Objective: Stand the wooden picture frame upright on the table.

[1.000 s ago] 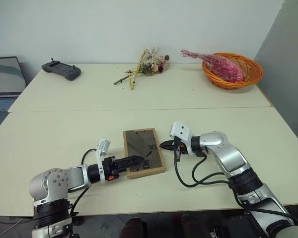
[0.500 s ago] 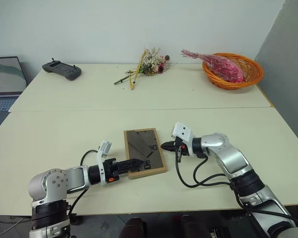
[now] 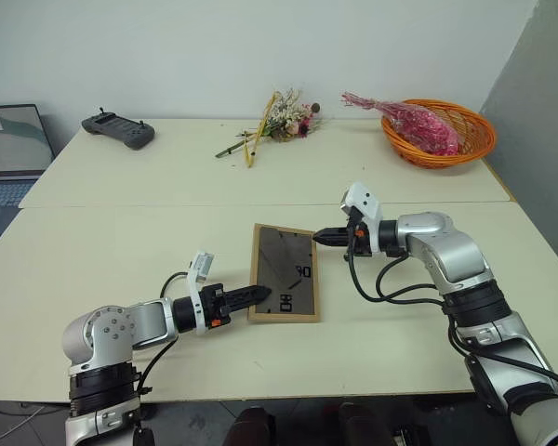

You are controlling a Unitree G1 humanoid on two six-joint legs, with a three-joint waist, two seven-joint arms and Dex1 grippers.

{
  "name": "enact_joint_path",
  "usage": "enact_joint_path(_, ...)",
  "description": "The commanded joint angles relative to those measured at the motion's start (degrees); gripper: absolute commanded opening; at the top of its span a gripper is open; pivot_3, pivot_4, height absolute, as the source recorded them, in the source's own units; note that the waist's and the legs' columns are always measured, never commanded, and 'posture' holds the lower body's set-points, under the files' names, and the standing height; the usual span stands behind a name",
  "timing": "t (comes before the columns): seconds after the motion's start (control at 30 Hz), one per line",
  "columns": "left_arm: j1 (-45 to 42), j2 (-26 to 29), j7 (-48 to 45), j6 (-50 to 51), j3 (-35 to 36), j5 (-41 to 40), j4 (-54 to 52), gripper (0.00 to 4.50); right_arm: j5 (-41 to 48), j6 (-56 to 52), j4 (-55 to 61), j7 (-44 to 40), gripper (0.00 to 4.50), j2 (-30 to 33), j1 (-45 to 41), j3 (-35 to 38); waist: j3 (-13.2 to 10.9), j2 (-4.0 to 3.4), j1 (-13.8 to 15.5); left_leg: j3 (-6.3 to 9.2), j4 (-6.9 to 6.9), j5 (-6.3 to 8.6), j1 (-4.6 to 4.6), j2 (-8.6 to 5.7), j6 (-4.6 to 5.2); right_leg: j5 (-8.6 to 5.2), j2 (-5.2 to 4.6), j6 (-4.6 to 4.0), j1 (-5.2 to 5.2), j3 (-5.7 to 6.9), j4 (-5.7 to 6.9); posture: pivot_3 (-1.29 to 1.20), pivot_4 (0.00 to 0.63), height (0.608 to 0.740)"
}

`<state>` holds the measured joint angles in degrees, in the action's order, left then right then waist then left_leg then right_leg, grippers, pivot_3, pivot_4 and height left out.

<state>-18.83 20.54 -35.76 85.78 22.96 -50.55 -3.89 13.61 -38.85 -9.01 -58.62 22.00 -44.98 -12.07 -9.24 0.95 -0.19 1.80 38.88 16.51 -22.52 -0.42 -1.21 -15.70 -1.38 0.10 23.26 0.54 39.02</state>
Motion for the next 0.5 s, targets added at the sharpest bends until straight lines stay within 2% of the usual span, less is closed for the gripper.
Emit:
enact_joint_path(0.03, -3.0, -0.6, 1.0, -1.2, 2.8, -3.2, -2.0, 1.31, 5.4, -5.0, 2.0, -1.5, 0.37, -0.9, -3.9, 2.9, 0.0, 0.0, 0.0, 0.01, 0.0, 0.0, -0.02, 0.0, 0.0, 0.0, 0.0, 0.0, 0.02, 0.0, 0.0, 0.0, 0.15, 0.74)
enact_joint_path(0.1, -4.0, -0.8, 1.1, -1.3, 3.6, -4.6, -2.5, 1.31, 6.9, -6.8, 1.5, -1.9, 0.73, -1.3, -5.0, 3.1, 0.0, 0.02, 0.0, 0.02, 0.0, -0.01, -0.05, 0.0, -0.01, 0.0, 0.0, 0.0, 0.04, 0.02, 0.0, 0.0, 0.15, 0.74)
enact_joint_path(0.33, -4.1, -0.7, 0.5, -2.3, 2.5, -8.3, -5.4, 1.31, 5.7, -4.8, -6.3, -1.6, 2.4, -3.6, -8.9, 1.4, 0.0, 0.02, -0.3, 0.02, -0.02, -0.03, -0.07, 0.01, -0.06, 0.0, 0.0, 0.0, 0.07, 0.02, -0.02, 0.0, 0.15, 0.74)
enact_joint_path(0.5, -3.7, -0.9, 1.3, -3.1, 2.4, -8.5, -5.6, 1.31, 7.4, -5.4, -5.9, -2.9, 3.29, -4.8, -10.3, 1.5, 0.0, 0.02, -0.3, 0.02, -0.03, -0.03, -0.07, 0.01, -0.05, 0.0, 0.01, 0.0, 0.09, 0.02, -0.01, 0.0, 0.15, 0.74)
